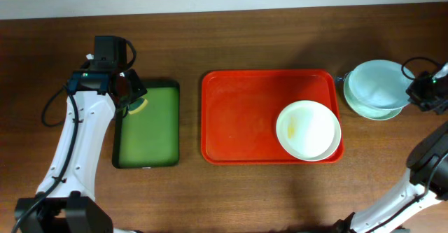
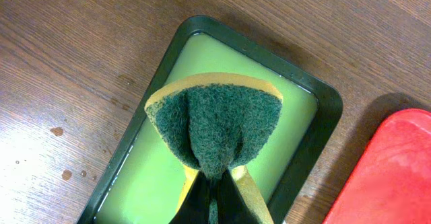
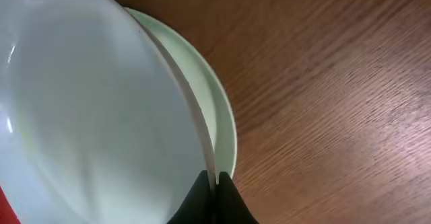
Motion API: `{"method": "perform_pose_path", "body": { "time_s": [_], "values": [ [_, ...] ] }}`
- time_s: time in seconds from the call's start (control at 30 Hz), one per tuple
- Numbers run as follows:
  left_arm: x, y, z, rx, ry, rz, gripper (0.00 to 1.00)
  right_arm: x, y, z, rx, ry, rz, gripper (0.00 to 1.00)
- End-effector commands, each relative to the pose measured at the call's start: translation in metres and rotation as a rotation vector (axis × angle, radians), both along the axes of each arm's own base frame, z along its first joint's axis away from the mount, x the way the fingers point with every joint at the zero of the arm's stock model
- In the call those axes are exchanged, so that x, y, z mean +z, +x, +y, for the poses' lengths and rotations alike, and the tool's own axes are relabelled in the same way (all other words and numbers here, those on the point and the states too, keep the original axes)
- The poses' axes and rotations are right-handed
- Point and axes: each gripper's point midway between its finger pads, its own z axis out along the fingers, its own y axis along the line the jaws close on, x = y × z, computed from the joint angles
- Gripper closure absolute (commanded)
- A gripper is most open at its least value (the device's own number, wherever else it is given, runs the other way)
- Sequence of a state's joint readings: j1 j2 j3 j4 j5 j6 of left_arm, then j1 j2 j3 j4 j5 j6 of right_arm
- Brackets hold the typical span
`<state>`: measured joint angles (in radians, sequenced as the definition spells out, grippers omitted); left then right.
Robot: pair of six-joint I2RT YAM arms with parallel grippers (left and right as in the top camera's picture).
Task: Clean dirty plates on tray and stack at the side
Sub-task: 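Lift the light blue plate with the right gripper onto the side stack, then grip the cream-white plate rim with the right gripper and pull it center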
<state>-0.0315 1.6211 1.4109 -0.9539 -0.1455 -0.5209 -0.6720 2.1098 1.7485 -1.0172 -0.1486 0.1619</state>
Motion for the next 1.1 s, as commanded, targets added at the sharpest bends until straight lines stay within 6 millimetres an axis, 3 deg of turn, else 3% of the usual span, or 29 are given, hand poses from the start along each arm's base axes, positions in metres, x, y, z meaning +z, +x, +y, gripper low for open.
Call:
{"method": "perform_pose_path", "body": {
  "time_s": [0.0, 0.03, 0.07, 0.1, 0.13, 0.17, 0.2, 0.23, 0.27, 0.3, 0.4, 0.47, 0.6, 0.73, 0.83, 0.87, 0.9, 0.93, 1.07],
  "values": [
    [0.003, -0.001, 0.001, 0.003, -0.001, -0.01, 1.0, -0.008, 0.006, 0.011, 0.042, 0.043, -0.007, 0.09],
    [0.003, -0.001, 0.001, 0.003, -0.001, -0.011, 1.0, -0.001, 0.006, 0.02, 0.057, 0.061, -0.014, 0.01],
    [0.003, -0.001, 0.001, 0.003, -0.001, -0.011, 1.0, 0.011, 0.011, 0.03, 0.087, 0.065, -0.042, 0.01],
    [0.003, -0.001, 0.001, 0.003, -0.001, -0.011, 1.0, 0.033, 0.025, 0.054, 0.225, 0.081, -0.128, 0.01],
    [0.003, -0.001, 0.001, 0.003, -0.001, -0.011, 1.0, 0.053, 0.037, 0.084, 0.369, 0.106, -0.207, 0.01],
    [0.003, -0.001, 0.001, 0.003, -0.001, -0.011, 1.0, 0.074, 0.045, 0.129, 0.588, 0.125, -0.281, 0.01],
    [0.003, -0.001, 0.001, 0.003, -0.001, -0.011, 1.0, 0.078, 0.044, 0.173, 0.778, 0.12, -0.262, 0.02],
    [0.003, -0.001, 0.001, 0.003, -0.001, -0.011, 1.0, 0.063, 0.037, 0.217, 0.931, 0.098, -0.144, 0.01],
    [0.003, -0.001, 0.001, 0.003, -0.001, -0.011, 1.0, 0.04, 0.028, 0.242, 1.031, 0.016, -0.01, 0.01],
    [0.003, -0.001, 0.001, 0.003, -0.001, -0.011, 1.0, 0.023, 0.02, 0.252, 1.099, -0.074, 0.1, 0.01],
    [0.003, -0.001, 0.001, 0.003, -0.001, -0.011, 1.0, -0.02, -0.003, 0.26, 1.28, -0.234, 0.273, 0.01],
    [0.003, -0.001, 0.001, 0.003, -0.001, -0.011, 1.0, -0.039, -0.009, 0.245, 1.269, -0.249, 0.291, 0.01],
    [0.003, -0.001, 0.001, 0.003, -0.001, -0.01, 1.0, -0.046, -0.011, 0.232, 1.235, -0.207, 0.264, 0.01],
    [0.003, -0.001, 0.001, 0.003, -0.001, -0.009, 1.0, -0.052, -0.019, 0.234, 1.205, -0.068, 0.202, 0.04],
    [0.003, -0.001, 0.001, 0.003, -0.001, -0.009, 1.0, -0.051, -0.034, 0.239, 1.204, -0.006, 0.239, 0.15],
    [0.003, -0.001, 0.001, 0.003, -0.001, -0.009, 1.0, -0.051, -0.035, 0.24, 1.203, 0.0, 0.239, 0.22],
    [0.003, -0.002, 0.001, 0.003, -0.001, -0.009, 1.0, -0.051, -0.036, 0.241, 1.157, 0.006, 0.248, 0.37],
    [0.003, -0.002, 0.001, 0.003, 0.0, -0.009, 1.0, -0.051, -0.037, 0.241, 1.13, 0.011, 0.254, 0.41],
    [0.003, -0.002, 0.001, 0.003, -0.001, -0.009, 1.0, -0.066, -0.069, 0.242, 1.076, 0.064, 0.354, 0.41]
  ]
}}
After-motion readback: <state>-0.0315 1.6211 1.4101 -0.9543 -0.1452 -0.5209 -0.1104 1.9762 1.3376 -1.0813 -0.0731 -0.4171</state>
